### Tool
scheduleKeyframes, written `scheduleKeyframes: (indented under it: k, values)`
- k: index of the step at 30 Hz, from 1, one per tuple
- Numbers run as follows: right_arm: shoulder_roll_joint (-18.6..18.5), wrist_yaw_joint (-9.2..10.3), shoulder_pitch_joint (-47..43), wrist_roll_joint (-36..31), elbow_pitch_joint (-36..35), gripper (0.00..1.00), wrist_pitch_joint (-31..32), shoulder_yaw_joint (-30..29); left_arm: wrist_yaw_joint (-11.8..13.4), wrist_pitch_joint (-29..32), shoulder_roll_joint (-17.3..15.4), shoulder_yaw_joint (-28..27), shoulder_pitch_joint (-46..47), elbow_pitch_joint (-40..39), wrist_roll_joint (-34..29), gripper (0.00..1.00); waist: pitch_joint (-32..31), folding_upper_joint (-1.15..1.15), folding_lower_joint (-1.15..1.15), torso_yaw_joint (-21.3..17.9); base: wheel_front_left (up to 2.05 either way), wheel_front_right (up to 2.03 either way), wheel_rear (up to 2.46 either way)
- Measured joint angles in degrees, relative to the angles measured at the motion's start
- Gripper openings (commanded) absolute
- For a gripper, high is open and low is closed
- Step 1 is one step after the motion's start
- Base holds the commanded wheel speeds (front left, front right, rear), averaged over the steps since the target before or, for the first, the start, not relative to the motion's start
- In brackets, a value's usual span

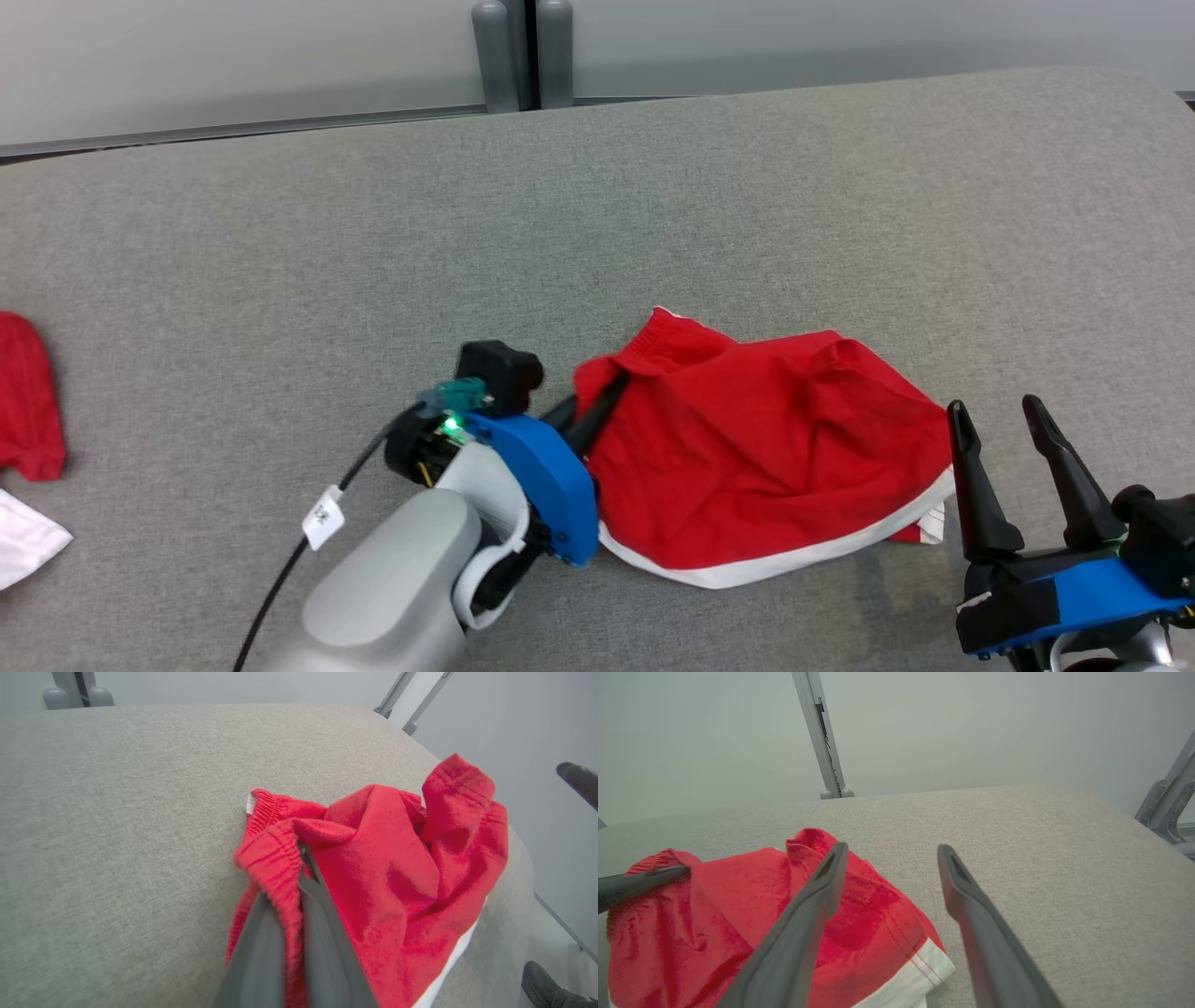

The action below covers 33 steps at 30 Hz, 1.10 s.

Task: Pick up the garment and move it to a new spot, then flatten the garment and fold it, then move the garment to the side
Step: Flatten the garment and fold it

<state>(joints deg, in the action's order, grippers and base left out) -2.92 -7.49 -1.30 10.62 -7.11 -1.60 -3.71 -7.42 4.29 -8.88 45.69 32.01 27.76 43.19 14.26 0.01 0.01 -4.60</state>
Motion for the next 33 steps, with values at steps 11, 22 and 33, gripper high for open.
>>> scheduleKeyframes:
  k: [11, 22, 33]
  values:
    - [0.00, 0.00, 0.27, 0.12, 0.70, 1.00, -0.24, -1.27, 3.82, -7.14, -0.48, -7.67, 1.97, 12.12, 3.49, 0.00, -0.02, 0.00, 0.00, -0.51, 0.00, 0.00, 0.00]
    - [0.01, 0.00, 0.75, 0.10, 1.23, 1.00, -0.26, -2.31, 4.36, -10.63, -3.57, -10.35, -0.16, 15.19, 5.41, 0.46, -1.23, -0.01, -0.01, 2.23, 0.00, 0.00, 0.00]
    - [0.01, 0.00, 0.88, -1.47, 0.20, 1.00, 0.75, -1.04, 8.82, -19.09, -5.43, -10.74, -5.10, 8.20, -1.42, 1.00, -4.87, -0.01, -0.01, 4.25, 0.00, 0.00, 0.00]
